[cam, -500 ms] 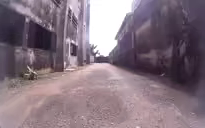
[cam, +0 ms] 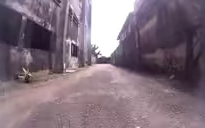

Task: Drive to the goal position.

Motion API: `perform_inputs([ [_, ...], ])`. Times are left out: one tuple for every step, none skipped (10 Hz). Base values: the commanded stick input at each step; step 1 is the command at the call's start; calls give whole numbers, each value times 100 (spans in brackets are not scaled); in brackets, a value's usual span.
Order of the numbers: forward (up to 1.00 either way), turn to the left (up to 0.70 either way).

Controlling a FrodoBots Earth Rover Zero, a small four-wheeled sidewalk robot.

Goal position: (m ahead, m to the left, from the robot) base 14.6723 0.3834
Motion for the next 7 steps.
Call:
perform_inputs([
  [85, 0],
  [85, 0],
  [85, 0],
  [85, 0],
  [85, 0],
  [85, 0],
  [85, 0],
])
